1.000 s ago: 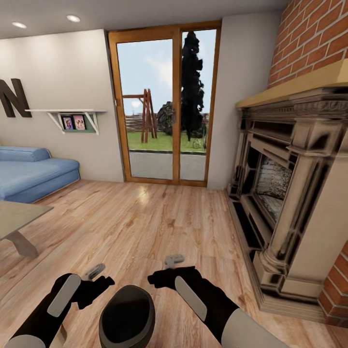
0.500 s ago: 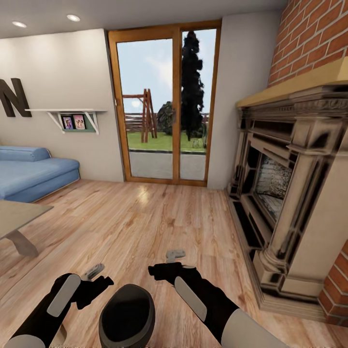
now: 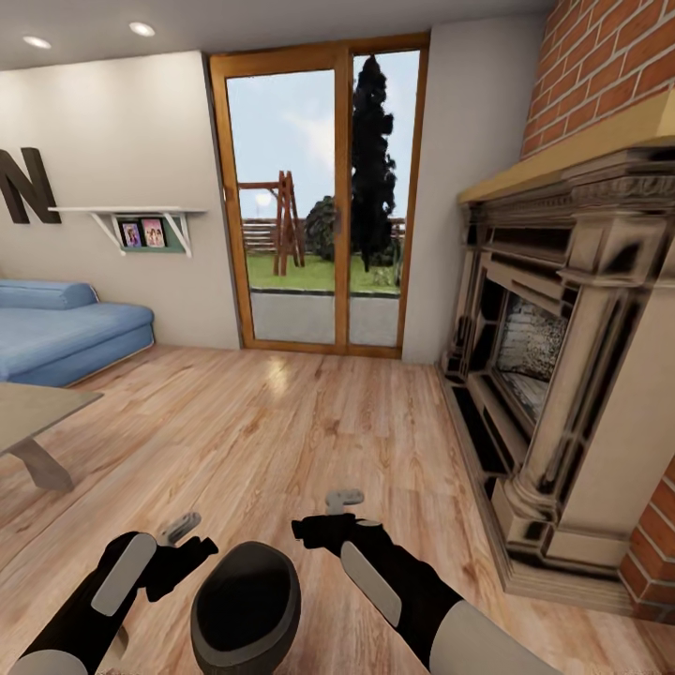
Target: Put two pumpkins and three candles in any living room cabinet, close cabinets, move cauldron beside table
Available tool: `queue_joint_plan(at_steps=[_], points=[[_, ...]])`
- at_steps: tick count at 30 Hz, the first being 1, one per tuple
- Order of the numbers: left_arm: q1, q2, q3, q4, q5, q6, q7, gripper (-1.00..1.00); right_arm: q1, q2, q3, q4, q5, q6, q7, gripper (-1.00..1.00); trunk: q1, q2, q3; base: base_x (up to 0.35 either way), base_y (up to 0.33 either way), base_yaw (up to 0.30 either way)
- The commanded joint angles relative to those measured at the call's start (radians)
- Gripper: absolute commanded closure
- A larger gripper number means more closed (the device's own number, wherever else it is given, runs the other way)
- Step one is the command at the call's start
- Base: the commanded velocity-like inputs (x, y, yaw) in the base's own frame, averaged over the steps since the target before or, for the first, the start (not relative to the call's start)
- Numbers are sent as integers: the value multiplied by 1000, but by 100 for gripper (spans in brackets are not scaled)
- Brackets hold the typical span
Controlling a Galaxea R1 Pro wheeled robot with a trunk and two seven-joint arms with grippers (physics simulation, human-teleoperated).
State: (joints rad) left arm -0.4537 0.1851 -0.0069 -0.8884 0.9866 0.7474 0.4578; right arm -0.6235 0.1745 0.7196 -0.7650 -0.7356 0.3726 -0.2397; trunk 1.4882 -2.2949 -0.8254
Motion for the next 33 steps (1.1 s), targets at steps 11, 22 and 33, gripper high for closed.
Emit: queue_joint_plan(at_steps=[11,22,33], points=[[0,-1,-2,1,8,-59,45,-100,-2,0,28,13,-7,88,-14,-100,42,-78,-36,0,0,0],[0,-1,-2,0,7,-65,63,-100,-2,0,58,12,-7,81,-12,-100,84,-155,-70,0,0,0],[0,-1,-2,0,7,-64,62,-100,-2,0,60,-7,-3,69,2,-100,114,-206,-107,0,0,0]])
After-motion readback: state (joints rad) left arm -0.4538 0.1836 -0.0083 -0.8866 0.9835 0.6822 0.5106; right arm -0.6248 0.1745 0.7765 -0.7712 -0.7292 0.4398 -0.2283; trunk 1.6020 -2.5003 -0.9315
